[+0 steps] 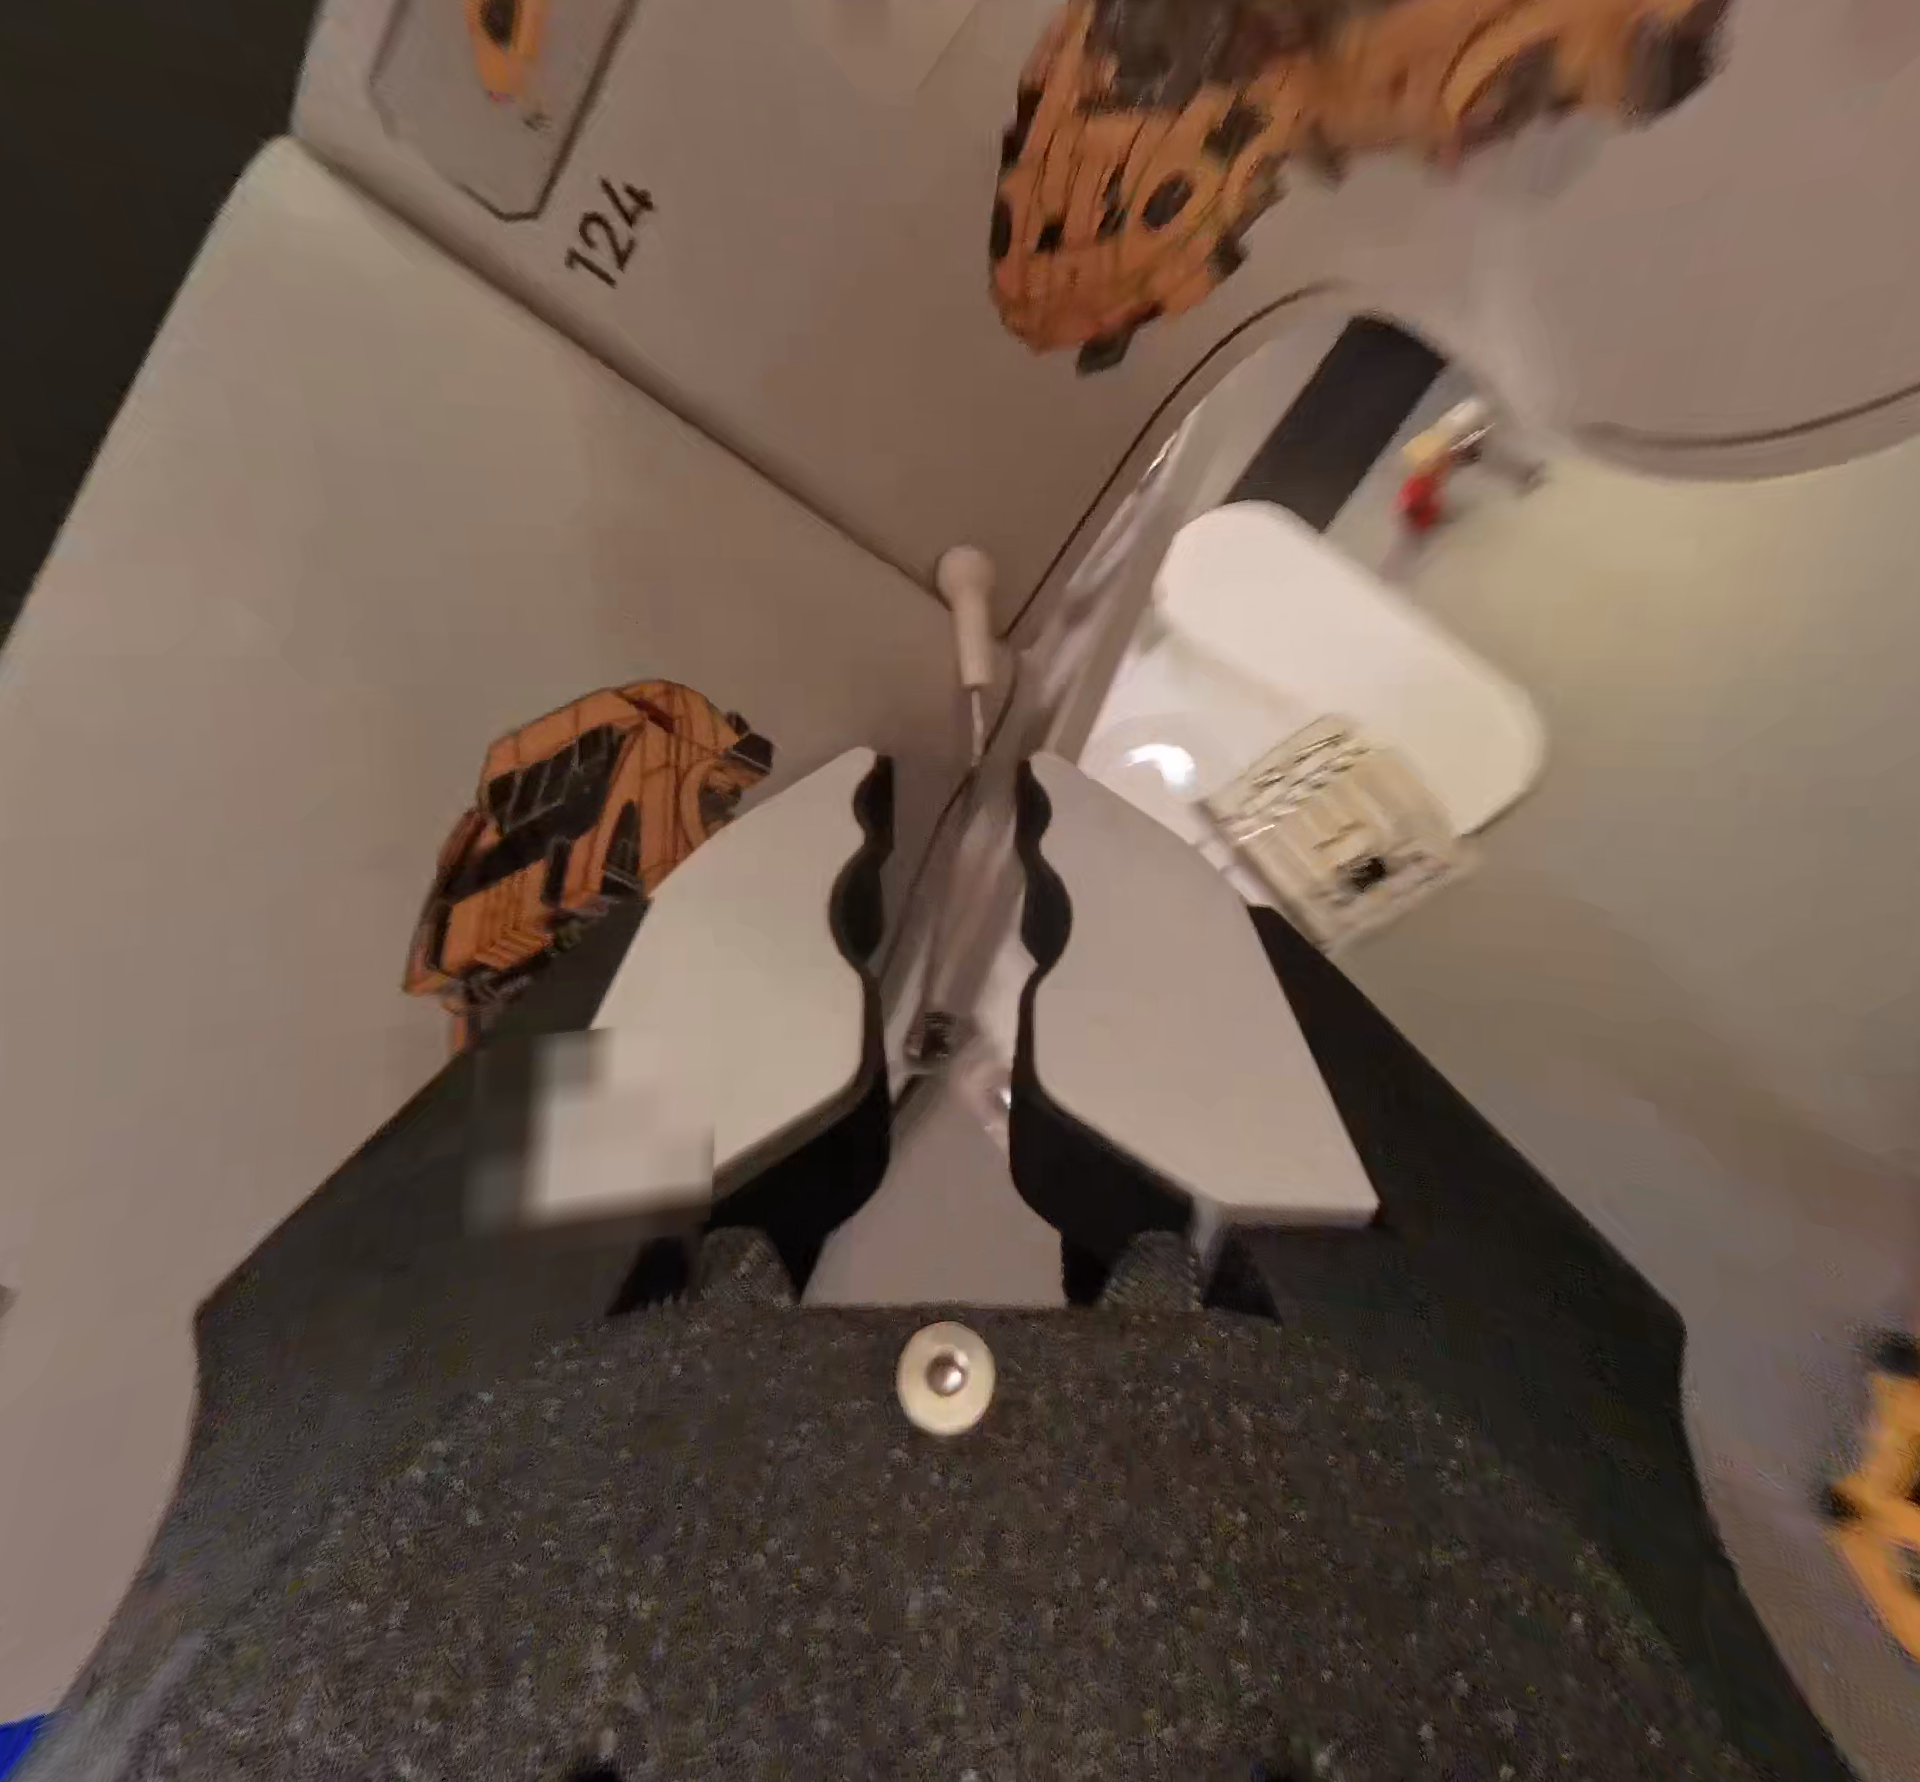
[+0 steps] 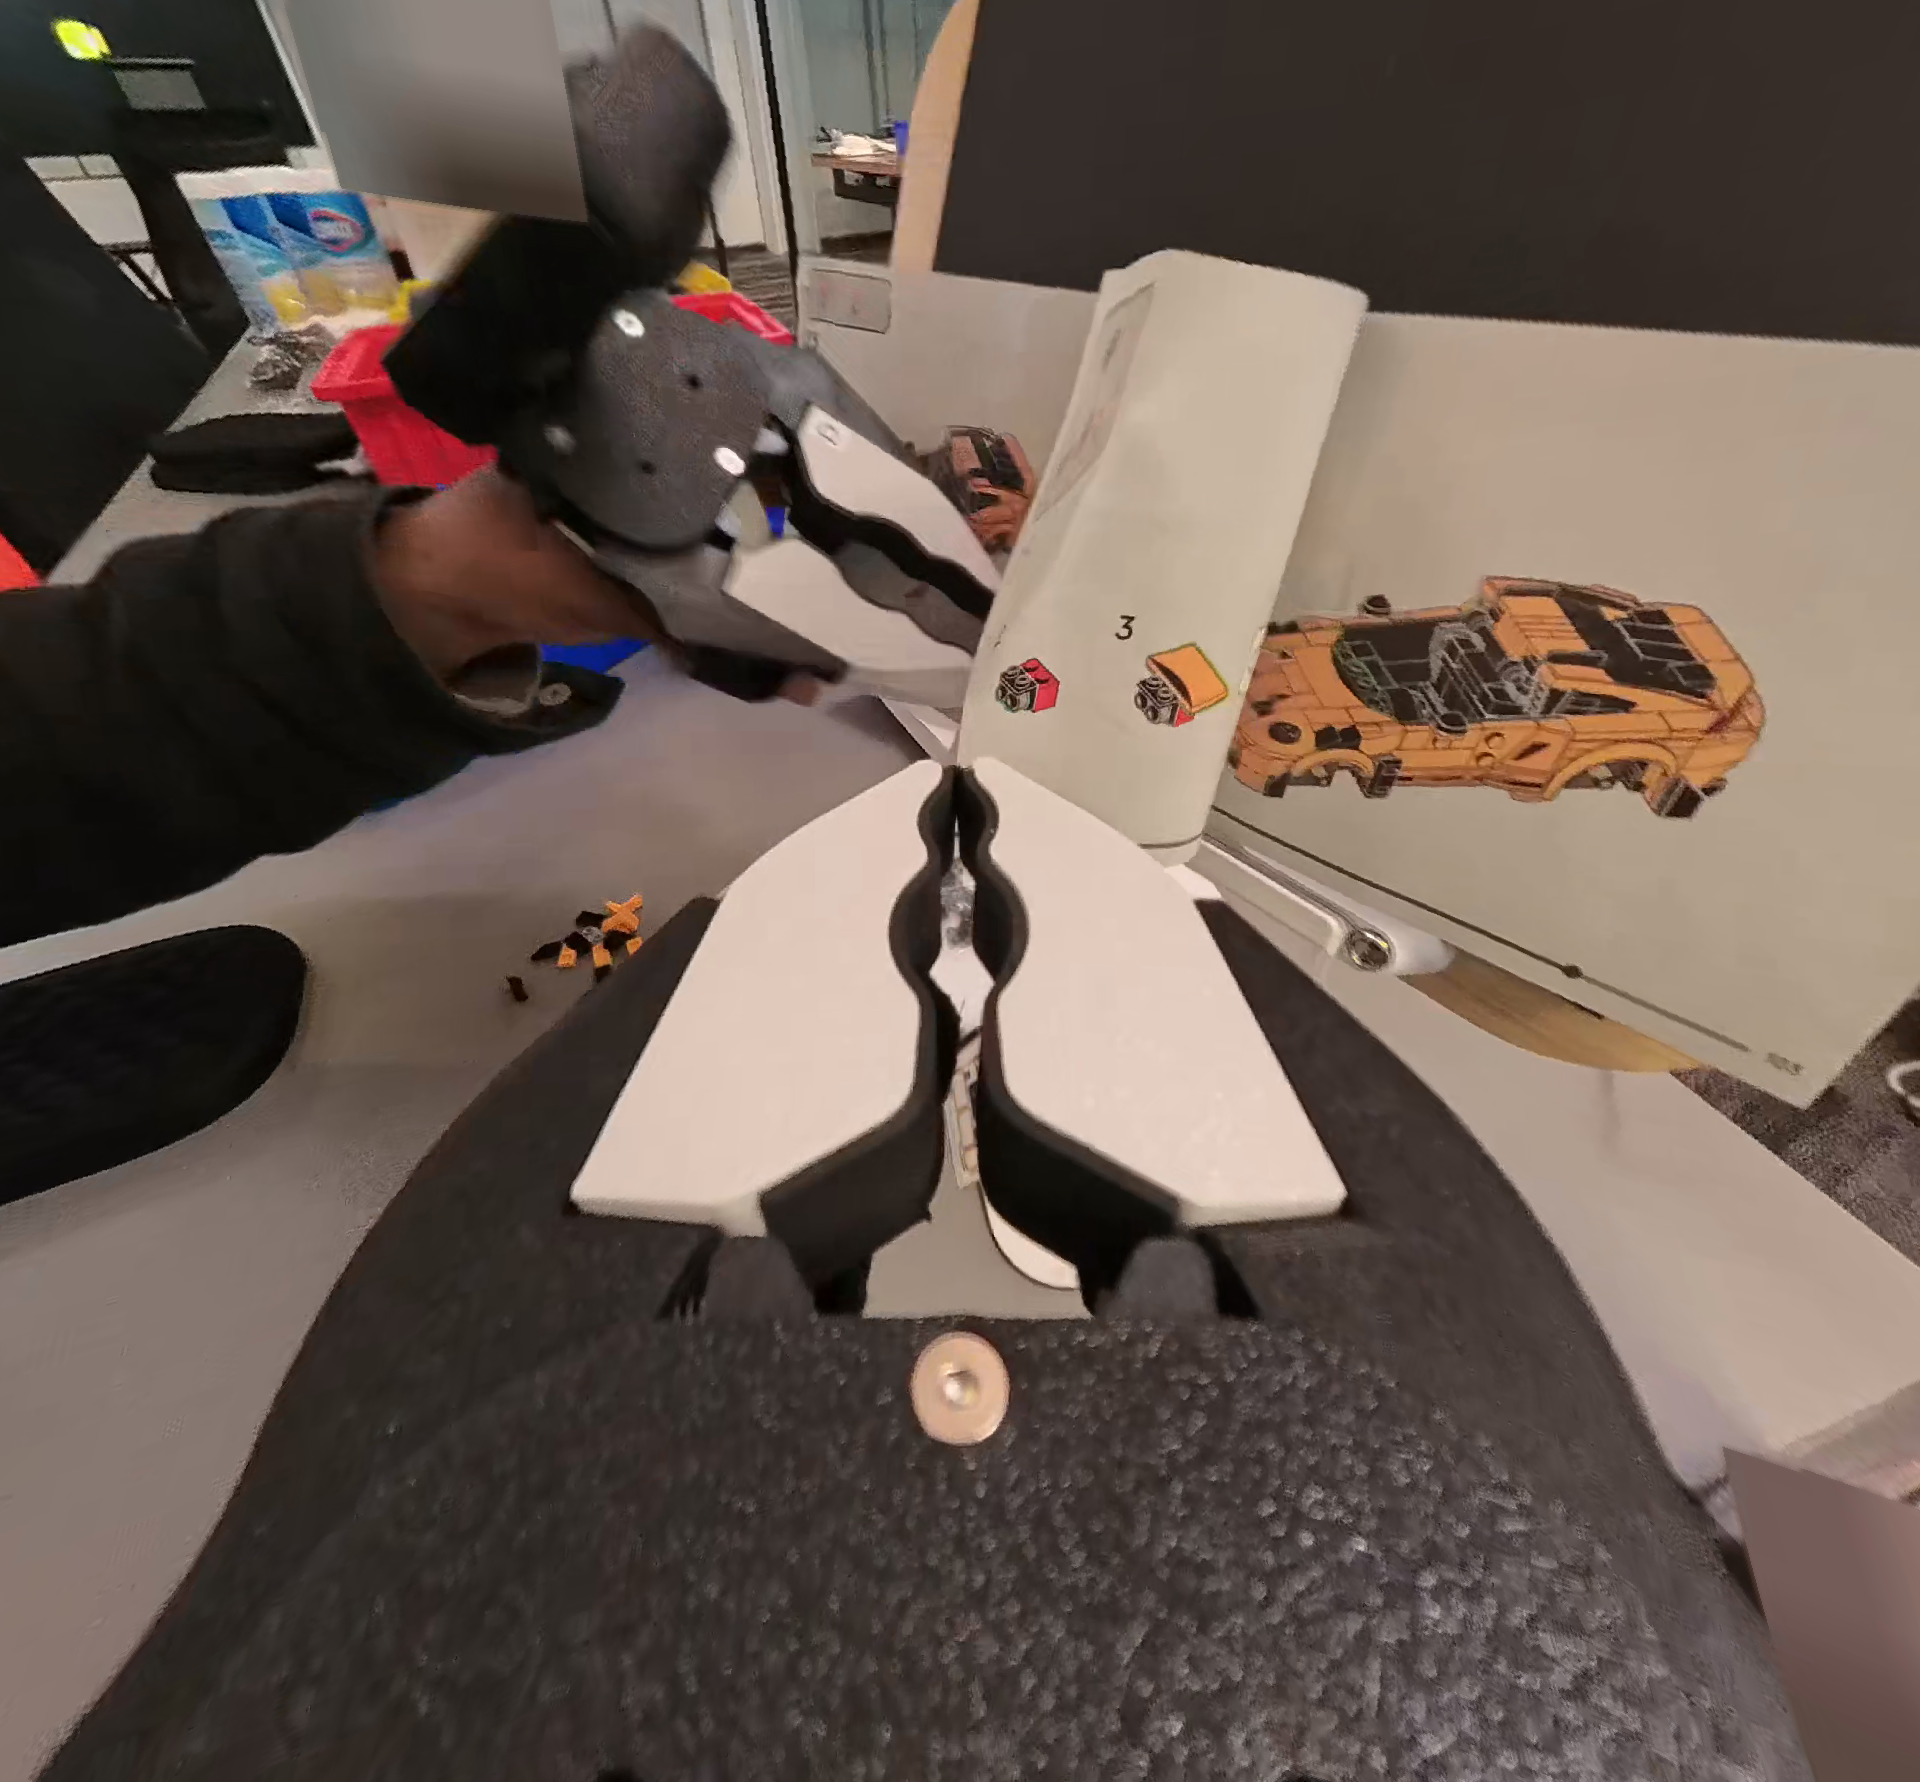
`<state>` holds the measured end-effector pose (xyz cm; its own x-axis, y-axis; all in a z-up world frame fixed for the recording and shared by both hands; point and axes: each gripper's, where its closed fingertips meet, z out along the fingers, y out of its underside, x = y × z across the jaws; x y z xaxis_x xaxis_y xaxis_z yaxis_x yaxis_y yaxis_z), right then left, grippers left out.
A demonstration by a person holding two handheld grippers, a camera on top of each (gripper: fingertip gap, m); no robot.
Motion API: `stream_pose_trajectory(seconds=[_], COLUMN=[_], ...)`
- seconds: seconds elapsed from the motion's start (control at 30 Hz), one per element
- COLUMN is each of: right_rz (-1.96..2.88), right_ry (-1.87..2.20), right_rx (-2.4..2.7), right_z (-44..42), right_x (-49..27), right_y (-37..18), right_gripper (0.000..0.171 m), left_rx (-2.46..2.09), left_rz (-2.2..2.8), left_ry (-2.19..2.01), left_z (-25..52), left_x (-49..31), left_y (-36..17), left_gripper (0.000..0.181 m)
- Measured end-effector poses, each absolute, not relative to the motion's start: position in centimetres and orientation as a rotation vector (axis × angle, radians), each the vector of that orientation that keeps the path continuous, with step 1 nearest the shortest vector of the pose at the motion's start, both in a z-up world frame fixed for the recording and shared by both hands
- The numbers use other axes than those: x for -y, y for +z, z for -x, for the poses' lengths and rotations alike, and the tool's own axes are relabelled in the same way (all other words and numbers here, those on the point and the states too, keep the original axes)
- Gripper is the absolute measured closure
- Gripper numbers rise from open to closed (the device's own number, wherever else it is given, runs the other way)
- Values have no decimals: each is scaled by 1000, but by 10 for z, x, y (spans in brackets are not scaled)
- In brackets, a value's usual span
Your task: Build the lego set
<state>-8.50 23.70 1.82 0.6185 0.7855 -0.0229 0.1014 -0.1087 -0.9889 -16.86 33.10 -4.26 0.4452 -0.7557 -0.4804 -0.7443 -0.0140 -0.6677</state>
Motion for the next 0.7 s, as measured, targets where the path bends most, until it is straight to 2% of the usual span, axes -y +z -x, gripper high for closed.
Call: stream_pose_trajectory(seconds=[0.1,0.13,0.23,0.47,0.7], right_rz=[1581,1578,1571,1548,1567], right_ry=[672,662,674,638,483], right_rx=[797,808,848,1002,1184], right_z=[95,97,109,161,239], right_x=[-231,-230,-224,-220,-250], right_y=[21,22,25,24,8], right_gripper=[171,171,171,171,171], left_rx=[-1378,-1428,-1390,-791,-213], left_rz=[1714,1723,1630,1679,1544], left_ry=[213,256,242,-597,-1385], left_z=[171,172,174,213,250], left_x=[-339,-338,-339,-340,-328], left_y=[-50,-57,-54,-24,-44], left_gripper=[170,180,181,180,181])
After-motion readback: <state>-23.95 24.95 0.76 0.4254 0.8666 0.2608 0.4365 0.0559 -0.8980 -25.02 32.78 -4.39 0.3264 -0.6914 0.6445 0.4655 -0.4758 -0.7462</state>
